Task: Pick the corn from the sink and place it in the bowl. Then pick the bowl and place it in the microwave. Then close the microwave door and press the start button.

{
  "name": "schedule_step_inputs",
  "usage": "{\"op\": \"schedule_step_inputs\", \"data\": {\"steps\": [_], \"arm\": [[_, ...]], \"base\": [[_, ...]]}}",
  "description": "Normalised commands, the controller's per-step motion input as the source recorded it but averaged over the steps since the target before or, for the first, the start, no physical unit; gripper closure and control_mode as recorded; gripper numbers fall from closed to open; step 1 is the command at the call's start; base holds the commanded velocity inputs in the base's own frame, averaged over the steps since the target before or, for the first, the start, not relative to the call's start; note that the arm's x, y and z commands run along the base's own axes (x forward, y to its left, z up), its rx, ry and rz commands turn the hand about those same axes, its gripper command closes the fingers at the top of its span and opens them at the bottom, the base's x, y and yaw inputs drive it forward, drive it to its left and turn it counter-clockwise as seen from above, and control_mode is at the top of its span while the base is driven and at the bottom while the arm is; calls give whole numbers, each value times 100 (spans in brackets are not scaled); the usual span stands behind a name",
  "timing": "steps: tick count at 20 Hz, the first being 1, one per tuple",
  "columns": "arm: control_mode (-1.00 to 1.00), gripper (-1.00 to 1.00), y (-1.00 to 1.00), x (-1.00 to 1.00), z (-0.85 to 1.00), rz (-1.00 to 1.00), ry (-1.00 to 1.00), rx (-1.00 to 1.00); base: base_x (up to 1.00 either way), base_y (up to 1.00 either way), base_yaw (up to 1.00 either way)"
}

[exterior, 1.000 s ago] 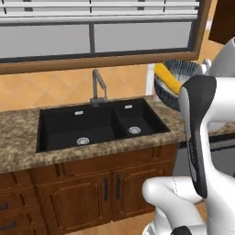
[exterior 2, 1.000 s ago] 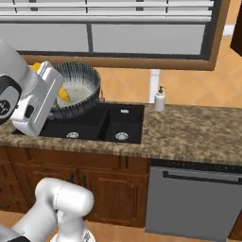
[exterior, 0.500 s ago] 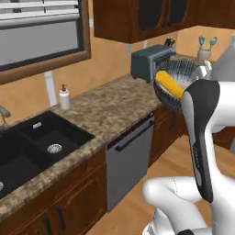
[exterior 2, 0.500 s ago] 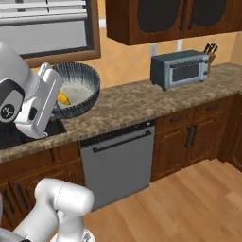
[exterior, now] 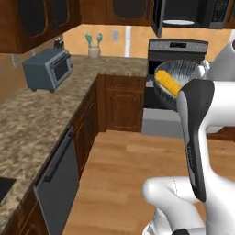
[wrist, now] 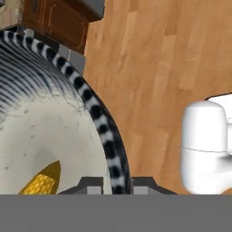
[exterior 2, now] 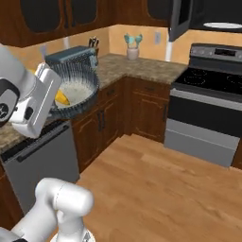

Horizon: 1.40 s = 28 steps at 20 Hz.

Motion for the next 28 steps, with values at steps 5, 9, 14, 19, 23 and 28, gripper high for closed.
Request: {"op": "schedule_step_inputs", "data": {"steps": [5,9,14,19,23,28], "arm": [[100,100,0,0,0,0,0,0],[100,100,0,0,0,0,0,0],[100,100,0,0,0,0,0,0],[100,100,0,0,0,0,0,0],[100,100,0,0,0,0,0,0],[100,100,0,0,0,0,0,0]], "base": [[59,-100,-46],[89,-91,-39],[100,-38,-15],[100,-63,18],[100,-74,47],[100,-72,43]]}}
